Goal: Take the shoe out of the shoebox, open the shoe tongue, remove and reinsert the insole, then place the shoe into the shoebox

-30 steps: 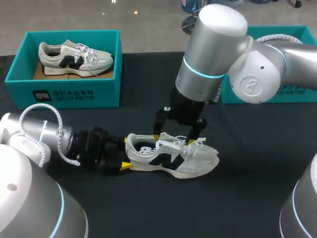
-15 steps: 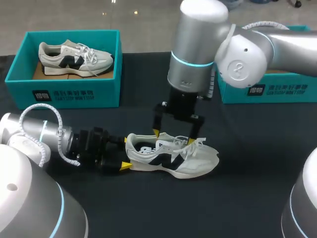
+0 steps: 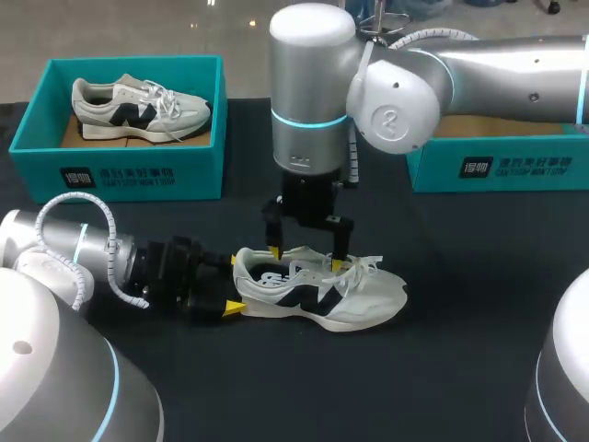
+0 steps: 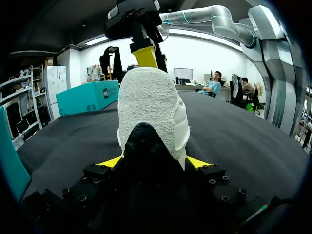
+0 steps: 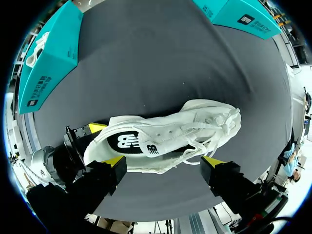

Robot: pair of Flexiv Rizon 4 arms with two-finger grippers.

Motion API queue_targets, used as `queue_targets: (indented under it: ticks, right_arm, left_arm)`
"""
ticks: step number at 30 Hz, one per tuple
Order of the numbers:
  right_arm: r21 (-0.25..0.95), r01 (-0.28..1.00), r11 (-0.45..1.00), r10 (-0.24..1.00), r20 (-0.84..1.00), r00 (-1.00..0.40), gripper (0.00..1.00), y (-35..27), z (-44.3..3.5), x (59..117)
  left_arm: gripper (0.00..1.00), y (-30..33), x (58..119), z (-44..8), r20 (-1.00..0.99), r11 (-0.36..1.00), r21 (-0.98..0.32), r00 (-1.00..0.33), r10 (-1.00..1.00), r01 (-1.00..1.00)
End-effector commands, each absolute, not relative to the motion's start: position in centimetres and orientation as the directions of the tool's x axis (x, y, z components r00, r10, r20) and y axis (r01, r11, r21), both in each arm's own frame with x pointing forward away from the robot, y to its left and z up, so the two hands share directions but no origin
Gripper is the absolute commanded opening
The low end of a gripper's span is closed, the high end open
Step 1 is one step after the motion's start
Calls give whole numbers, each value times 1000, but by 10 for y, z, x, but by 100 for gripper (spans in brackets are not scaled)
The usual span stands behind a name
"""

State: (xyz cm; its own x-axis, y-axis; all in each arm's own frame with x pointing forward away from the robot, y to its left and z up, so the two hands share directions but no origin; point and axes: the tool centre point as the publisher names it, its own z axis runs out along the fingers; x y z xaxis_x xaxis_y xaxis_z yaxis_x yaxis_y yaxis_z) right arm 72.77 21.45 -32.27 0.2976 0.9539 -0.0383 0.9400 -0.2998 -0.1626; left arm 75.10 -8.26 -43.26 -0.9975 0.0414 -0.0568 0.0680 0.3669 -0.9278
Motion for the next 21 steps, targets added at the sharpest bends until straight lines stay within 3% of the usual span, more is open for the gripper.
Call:
queue_targets:
  ticks: [1, 21]
  right_arm:
    - [-131, 940, -316, 935, -211, 285, 100, 234, -329, 726]
    - [6, 963, -271, 910, -325, 258, 100, 224, -350, 719]
  left_arm:
    - [0, -84, 748, -437, -57, 369, -927, -998, 42, 68]
    - [0, -84, 748, -437, -57, 369, -927, -998, 42, 68]
